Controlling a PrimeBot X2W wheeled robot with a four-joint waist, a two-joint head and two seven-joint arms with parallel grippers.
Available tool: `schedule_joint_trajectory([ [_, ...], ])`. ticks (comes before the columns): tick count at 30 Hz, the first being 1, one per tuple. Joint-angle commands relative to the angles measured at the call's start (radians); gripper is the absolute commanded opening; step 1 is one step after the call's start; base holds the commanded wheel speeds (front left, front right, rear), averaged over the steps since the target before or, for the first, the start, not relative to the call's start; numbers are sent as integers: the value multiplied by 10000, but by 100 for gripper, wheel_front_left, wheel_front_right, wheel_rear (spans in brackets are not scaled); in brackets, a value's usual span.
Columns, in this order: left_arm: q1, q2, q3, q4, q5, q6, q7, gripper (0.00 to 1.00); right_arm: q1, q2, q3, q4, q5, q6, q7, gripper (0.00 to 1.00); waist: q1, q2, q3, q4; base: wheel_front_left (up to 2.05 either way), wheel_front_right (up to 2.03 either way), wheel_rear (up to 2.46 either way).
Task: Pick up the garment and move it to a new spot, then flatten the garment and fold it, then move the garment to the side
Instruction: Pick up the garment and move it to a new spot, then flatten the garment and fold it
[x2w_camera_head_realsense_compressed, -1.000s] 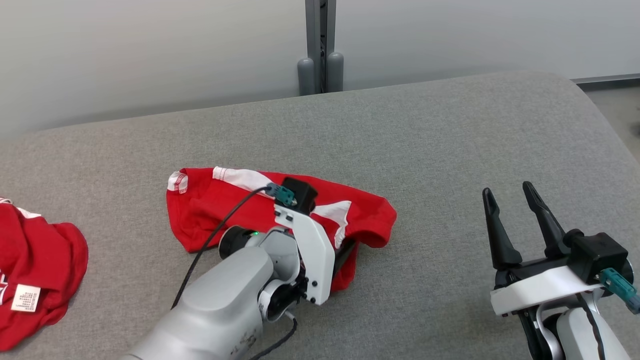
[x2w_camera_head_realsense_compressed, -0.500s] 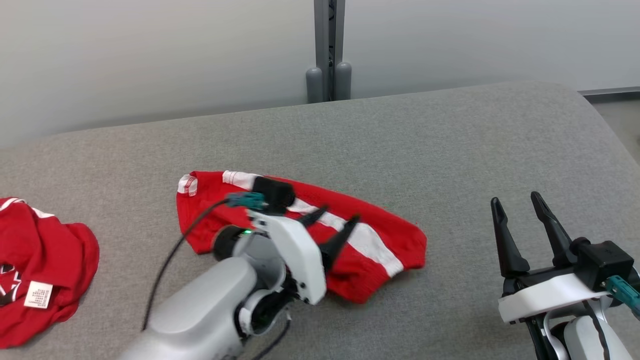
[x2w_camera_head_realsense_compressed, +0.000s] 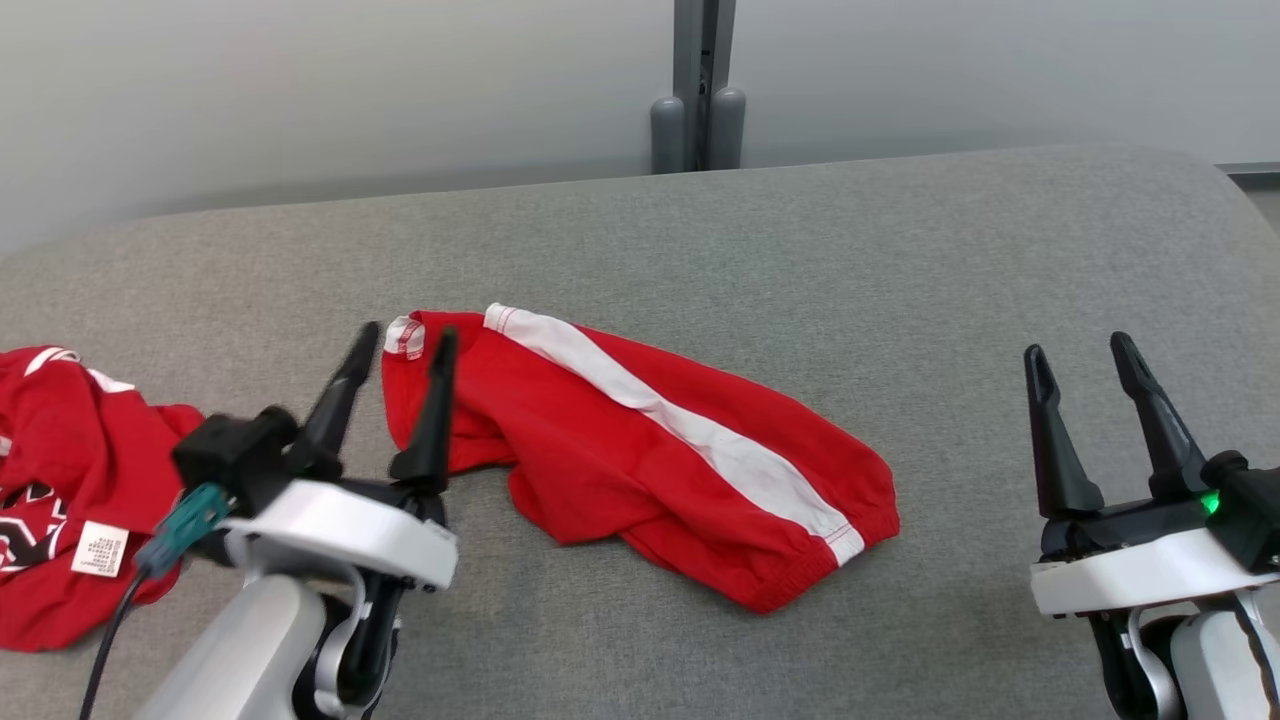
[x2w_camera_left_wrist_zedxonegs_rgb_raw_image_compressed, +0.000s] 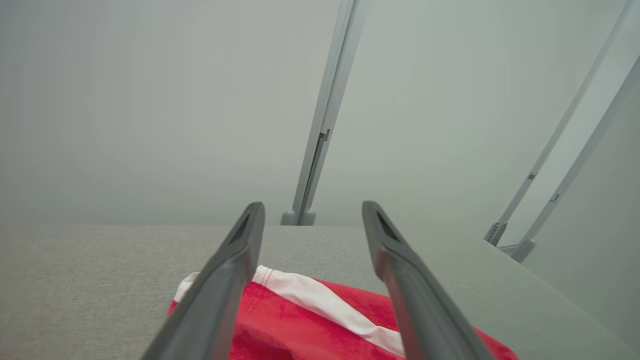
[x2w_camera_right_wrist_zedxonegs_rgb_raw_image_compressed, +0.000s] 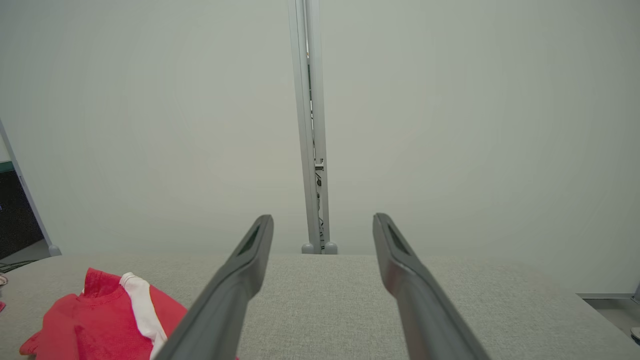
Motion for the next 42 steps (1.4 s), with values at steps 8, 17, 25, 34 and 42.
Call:
schedule_joint_trajectory([
  [8, 2399, -1139, 2747, -721, 2980, -142, -38, 100, 336, -243, -361, -309, 73, 1, -1, 100, 0, -1, -145, 186, 0, 0, 0],
  [17, 3628, -2419, 4513, -691, 4712, -1083, -40, 100, 772, -177, -436, -299, 156, 1, -1, 100, 0, -1, -421, 168, 0, 0, 0],
  [25, 3651, -2952, 5275, -442, 5285, -1856, -41, 100, 765, -147, -237, -158, 215, 1, -1, 100, 0, -1, -530, 93, 0, 0, 0],
  [34, 3633, -3103, 5671, -242, 5602, -2251, -40, 100, 817, -141, -127, -24, 262, 1, -1, 100, 0, -1, -640, 74, 0, 0, 0],
  [42, 3586, -3129, 5661, -140, 5653, -2256, -42, 100, 815, -181, -85, 46, 274, 1, -1, 100, 0, -1, -656, 63, 0, 0, 0],
])
